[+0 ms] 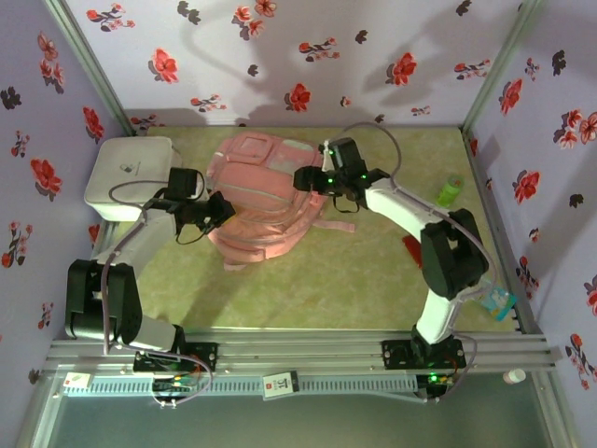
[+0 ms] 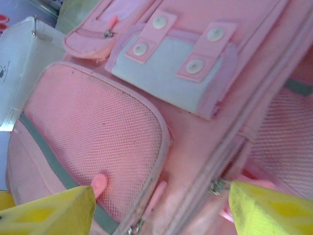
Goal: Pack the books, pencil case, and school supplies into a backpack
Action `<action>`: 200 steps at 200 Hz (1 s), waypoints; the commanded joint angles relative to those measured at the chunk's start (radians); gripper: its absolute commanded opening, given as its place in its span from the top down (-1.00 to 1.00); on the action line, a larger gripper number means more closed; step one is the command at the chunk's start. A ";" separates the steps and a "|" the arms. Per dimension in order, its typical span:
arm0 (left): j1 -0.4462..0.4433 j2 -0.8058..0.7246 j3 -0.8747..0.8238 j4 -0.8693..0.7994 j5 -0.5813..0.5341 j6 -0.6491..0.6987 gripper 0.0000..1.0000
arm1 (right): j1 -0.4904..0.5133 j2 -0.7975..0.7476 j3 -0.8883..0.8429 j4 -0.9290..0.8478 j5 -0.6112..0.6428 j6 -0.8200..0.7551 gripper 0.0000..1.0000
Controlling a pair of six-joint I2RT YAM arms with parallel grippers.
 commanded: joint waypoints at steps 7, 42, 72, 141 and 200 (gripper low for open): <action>-0.008 -0.005 0.022 0.027 0.010 0.004 1.00 | 0.020 0.078 0.073 0.066 -0.082 0.031 -0.46; -0.009 -0.003 0.019 0.033 0.010 -0.001 1.00 | 0.032 0.135 0.101 0.090 -0.117 0.035 -0.49; -0.009 0.002 0.023 0.035 0.009 0.000 1.00 | 0.036 0.178 0.132 0.071 -0.167 0.014 -0.52; -0.009 0.010 0.027 0.051 0.011 -0.005 1.00 | 0.086 0.097 0.035 -0.036 -0.148 0.032 -0.55; -0.009 0.012 0.026 0.052 0.005 0.000 1.00 | 0.121 -0.031 -0.111 -0.031 -0.152 0.032 -0.49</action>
